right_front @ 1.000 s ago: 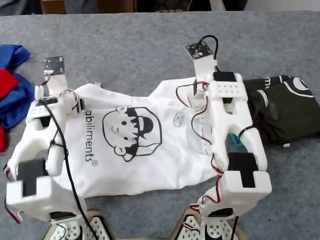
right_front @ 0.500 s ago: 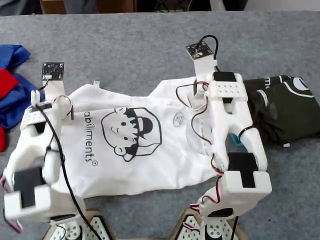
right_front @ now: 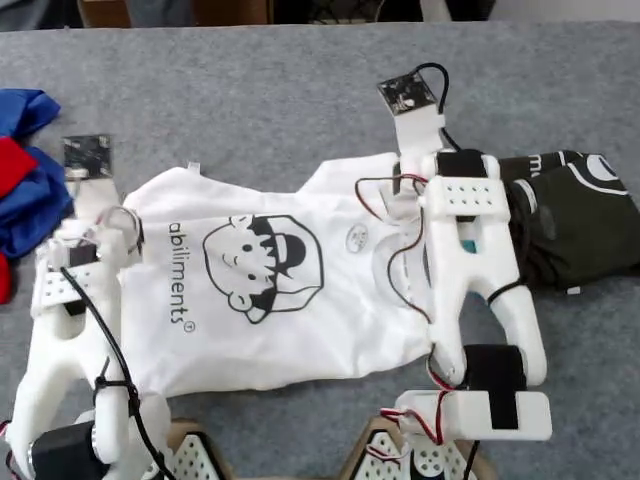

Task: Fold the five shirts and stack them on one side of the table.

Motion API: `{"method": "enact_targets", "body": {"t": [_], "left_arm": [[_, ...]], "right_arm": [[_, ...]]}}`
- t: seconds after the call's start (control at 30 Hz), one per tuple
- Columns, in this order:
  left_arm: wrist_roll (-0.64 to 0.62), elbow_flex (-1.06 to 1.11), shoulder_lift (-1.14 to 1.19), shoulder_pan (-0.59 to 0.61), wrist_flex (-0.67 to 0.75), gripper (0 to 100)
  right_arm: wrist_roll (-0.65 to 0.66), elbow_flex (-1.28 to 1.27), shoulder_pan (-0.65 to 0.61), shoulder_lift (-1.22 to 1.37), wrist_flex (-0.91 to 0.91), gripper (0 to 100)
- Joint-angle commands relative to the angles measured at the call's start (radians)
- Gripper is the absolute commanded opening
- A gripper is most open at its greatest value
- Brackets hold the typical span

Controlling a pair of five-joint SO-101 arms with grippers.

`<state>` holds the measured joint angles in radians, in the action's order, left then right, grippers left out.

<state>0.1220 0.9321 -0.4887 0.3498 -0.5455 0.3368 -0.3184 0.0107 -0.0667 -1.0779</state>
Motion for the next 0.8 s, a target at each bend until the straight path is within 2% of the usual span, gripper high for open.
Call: {"method": "enact_targets", "body": {"t": [0.0,0.07,0.33,0.5,0.6,0.77], "left_arm": [[-0.037,-0.139,0.012,0.019,-0.005,12],[-0.031,-0.189,0.068,0.018,0.002,12],[-0.029,-0.455,0.454,-0.048,-0.002,18],[-0.026,-0.628,0.654,-0.056,-0.011,19],[0.028,-0.719,0.697,-0.07,-0.098,19],[0.041,-0.776,0.709,-0.111,-0.184,19]], "right_arm": [[-0.057,0.03,0.048,-0.041,0.017,31.2],[-0.044,0.038,0.054,-0.041,0.017,35.6],[-0.054,0.041,0.051,-0.039,0.087,35.4],[-0.092,0.062,0.069,-0.038,0.08,19.1],[-0.092,0.061,0.068,-0.038,0.08,10.6],[-0.086,0.054,0.068,-0.008,0.12,9.9]]}}
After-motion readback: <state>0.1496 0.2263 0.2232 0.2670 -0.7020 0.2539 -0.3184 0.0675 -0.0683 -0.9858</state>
